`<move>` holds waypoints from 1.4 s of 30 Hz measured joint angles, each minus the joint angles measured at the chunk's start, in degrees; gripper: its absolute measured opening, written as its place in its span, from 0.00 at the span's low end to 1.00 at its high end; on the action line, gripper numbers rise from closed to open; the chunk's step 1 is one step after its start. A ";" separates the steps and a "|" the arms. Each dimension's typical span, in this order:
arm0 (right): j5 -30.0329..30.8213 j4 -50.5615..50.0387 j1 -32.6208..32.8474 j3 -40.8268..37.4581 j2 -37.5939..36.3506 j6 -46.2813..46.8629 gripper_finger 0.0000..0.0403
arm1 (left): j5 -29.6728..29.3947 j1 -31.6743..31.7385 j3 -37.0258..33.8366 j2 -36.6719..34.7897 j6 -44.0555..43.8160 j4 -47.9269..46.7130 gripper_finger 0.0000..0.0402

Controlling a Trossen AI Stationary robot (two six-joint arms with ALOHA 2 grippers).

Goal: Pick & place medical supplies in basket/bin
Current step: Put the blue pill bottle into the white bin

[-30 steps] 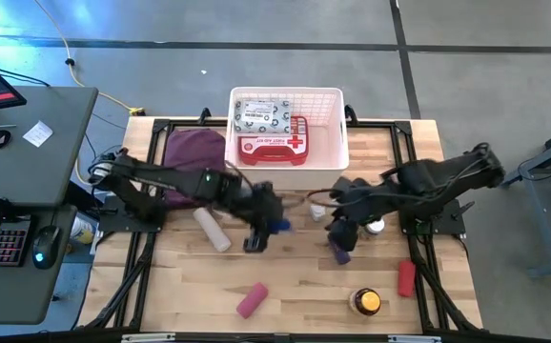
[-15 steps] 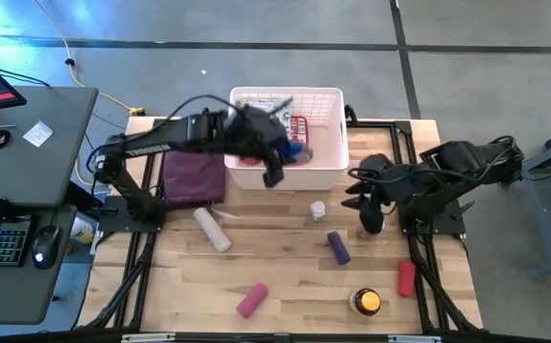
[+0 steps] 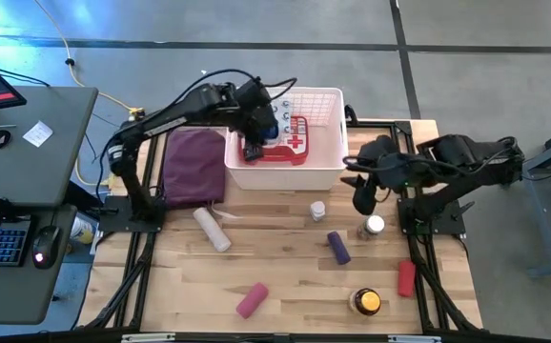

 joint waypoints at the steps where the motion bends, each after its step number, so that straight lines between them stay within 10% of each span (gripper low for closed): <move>1: 0.19 0.08 -0.86 0.00 0.00 0.40 0.36 | 1.30 0.83 0.00 0.94 1.86 -0.21 0.54; 9: -0.21 0.58 -8.29 0.00 0.00 -0.25 0.35 | 6.01 3.85 -0.04 9.68 16.70 -2.43 0.52; 30: -8.66 1.66 -16.21 0.00 0.00 -4.11 0.35 | 7.47 5.09 1.67 13.87 4.54 -1.79 0.53; 42: -12.03 1.62 -16.19 0.00 0.00 -4.46 0.35 | 7.01 0.82 6.36 15.26 0.51 22.84 0.53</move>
